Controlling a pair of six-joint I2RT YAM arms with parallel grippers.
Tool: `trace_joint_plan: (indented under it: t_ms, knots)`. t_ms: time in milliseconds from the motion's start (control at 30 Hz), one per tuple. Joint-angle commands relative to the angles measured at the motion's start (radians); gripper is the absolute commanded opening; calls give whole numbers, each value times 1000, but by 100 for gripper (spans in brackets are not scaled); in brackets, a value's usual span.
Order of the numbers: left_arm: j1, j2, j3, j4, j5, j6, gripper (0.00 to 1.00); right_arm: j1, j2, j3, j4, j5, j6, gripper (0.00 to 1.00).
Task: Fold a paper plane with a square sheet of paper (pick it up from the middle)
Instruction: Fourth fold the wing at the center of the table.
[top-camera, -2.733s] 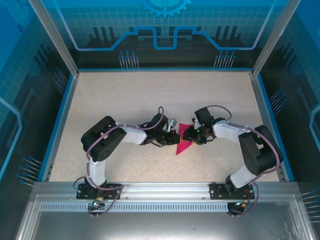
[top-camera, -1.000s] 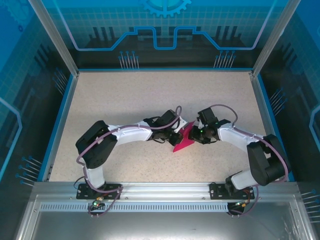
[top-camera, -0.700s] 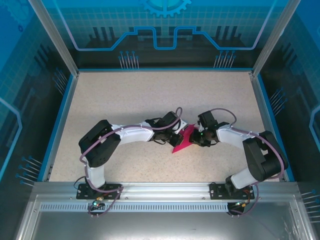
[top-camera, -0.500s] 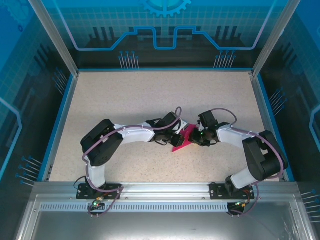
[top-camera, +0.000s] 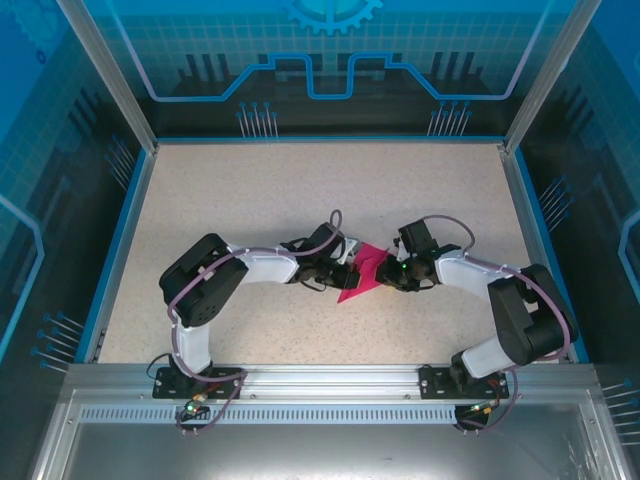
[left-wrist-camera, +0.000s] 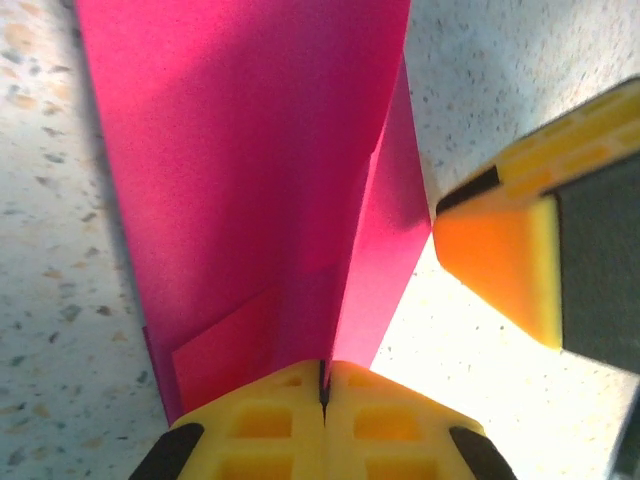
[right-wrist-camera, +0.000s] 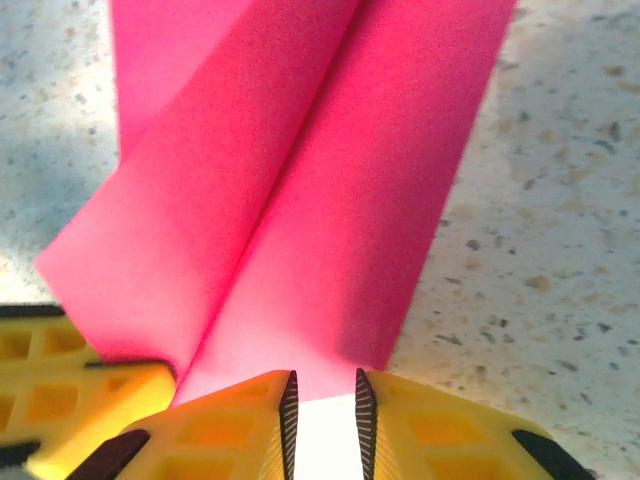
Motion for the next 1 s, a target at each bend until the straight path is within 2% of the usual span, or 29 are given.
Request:
trace_joint_plan:
  t_ms: [0,167,367,600,967]
  knots:
    - [23,-4,-26,75,84,-90,5,-13,-19,21,9,-63,-47,26]
    - [51,-5,-50,144,152,-161,5,-6,-4,37,48,-122,-61,33]
    - [69,0,-43,154,211,-217,5,-5,41,70,67,-108,-46,38]
    - [79,26,-33,140,241,-258,5,-16,80,55,174,-123,22,45]
    - [94,59,-27,148,263,-298,6,-35,123,44,186,-109,32,46]
